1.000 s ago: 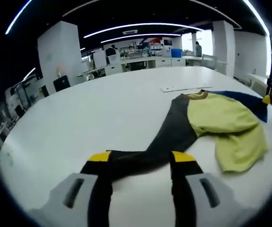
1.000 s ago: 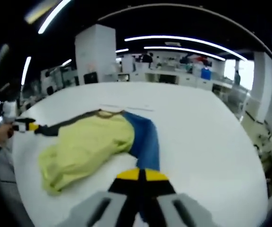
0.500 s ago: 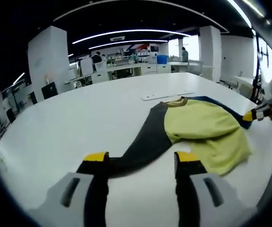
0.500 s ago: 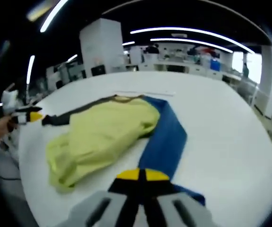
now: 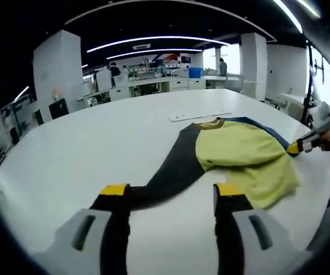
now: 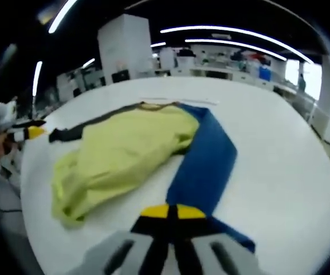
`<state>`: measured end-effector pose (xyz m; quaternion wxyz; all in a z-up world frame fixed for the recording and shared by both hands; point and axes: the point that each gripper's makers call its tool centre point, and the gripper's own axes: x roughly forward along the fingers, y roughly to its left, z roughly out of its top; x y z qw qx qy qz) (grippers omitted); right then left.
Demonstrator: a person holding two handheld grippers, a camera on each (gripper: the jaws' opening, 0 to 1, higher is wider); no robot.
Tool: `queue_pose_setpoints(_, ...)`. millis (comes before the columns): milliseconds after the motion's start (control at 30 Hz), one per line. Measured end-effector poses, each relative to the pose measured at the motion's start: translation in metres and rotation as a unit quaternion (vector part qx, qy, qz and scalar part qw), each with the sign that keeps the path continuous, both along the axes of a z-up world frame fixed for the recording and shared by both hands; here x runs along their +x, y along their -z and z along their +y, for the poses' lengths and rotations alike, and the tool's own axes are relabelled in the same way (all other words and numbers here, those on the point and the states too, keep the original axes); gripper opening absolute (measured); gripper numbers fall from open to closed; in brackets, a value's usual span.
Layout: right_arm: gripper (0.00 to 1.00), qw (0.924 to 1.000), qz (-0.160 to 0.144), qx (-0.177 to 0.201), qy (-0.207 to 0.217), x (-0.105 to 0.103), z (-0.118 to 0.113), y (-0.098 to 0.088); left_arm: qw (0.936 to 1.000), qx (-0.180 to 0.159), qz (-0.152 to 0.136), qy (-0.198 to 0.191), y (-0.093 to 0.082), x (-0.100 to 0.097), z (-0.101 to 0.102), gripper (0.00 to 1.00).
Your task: Fold the garment on the visible template until the final outline fits inside the template.
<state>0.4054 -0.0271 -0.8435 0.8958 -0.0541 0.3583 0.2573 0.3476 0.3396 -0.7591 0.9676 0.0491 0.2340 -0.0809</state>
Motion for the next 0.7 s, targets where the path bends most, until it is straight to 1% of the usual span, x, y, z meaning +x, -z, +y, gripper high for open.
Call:
queue_pose_setpoints(33, 0.04, 1.0000, 0.002, 0.007, 0.005, 0.000, 0.000, -0.002, 1.0000, 0.000, 0.000, 0.001, 0.000, 0.000, 0.000, 0.56)
queue_pose_setpoints(100, 0.16, 0.9998, 0.003, 0.019, 0.010, -0.001, 0.002, -0.007, 1.0000, 0.000, -0.003, 0.009, -0.002, -0.001, -0.003, 0.59)
queue_pose_setpoints(167, 0.25, 0.9996, -0.006, 0.025, 0.015, 0.000, 0.002, -0.015, 0.9997, 0.006, -0.012, 0.021, -0.005, -0.001, -0.008, 0.66)
queue_pose_setpoints(200, 0.28, 0.9994, -0.007, 0.030, 0.015, 0.000, 0.002, -0.019, 0.9995, 0.008, -0.014, 0.026, -0.006, -0.002, -0.011, 0.67)
queue_pose_setpoints(300, 0.31, 0.9990, -0.004, 0.041, 0.015, -0.001, -0.002, -0.025, 0.9991, -0.001, -0.024, 0.036, -0.011, -0.002, -0.018, 0.72)
queue_pose_setpoints(400, 0.33, 0.9988, -0.007, 0.046, 0.018, -0.003, -0.007, -0.033, 0.9988, -0.002, -0.024, 0.043, -0.012, -0.002, -0.023, 0.77)
queue_pose_setpoints(467, 0.35, 0.9988, -0.008, 0.044, 0.023, -0.007, -0.012, -0.039, 0.9985, -0.001, -0.024, 0.049, -0.012, -0.003, -0.025, 0.78)
queue_pose_setpoints(500, 0.36, 0.9989, -0.010, 0.039, 0.025, -0.003, -0.018, -0.038, 0.9984, 0.000, -0.025, 0.051, -0.012, -0.004, -0.026, 0.79)
queue_pose_setpoints(567, 0.37, 0.9990, -0.010, 0.030, 0.030, -0.004, -0.025, -0.040, 0.9982, -0.003, -0.026, 0.054, -0.012, -0.004, -0.027, 0.81)
queue_pose_setpoints(600, 0.37, 0.9990, -0.010, 0.029, 0.031, -0.005, -0.028, -0.040, 0.9980, -0.009, -0.029, 0.056, -0.014, -0.006, -0.029, 0.82)
queue_pose_setpoints(700, 0.35, 0.9985, -0.010, 0.030, 0.045, -0.004, -0.040, -0.042, 0.9976, -0.010, -0.031, 0.062, -0.017, -0.009, -0.033, 0.85)
